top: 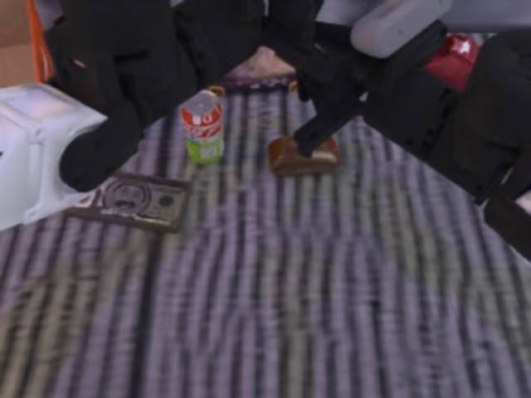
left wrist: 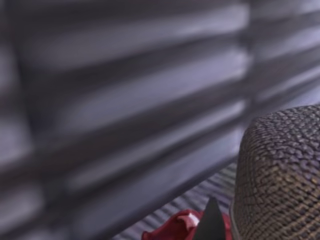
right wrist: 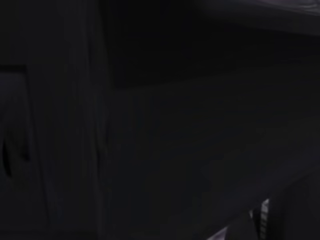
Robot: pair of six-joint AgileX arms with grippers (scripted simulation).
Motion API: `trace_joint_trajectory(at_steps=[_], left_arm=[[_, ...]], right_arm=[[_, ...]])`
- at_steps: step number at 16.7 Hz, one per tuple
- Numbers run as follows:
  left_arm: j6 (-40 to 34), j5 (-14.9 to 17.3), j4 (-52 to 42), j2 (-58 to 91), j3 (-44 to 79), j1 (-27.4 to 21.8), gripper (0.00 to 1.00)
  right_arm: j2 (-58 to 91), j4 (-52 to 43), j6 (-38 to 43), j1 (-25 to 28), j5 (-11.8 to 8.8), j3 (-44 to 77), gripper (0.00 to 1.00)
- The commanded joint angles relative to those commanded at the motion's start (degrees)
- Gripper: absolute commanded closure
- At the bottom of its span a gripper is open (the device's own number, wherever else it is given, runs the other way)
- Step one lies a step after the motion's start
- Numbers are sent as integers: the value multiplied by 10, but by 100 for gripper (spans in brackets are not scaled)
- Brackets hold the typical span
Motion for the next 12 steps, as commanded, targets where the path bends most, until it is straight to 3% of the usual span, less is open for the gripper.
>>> trace_joint_trajectory(at_steps=[12], left_arm=[[0,0,0,0,0,0,100]], right_arm=[[0,0,0,0,0,0,10]])
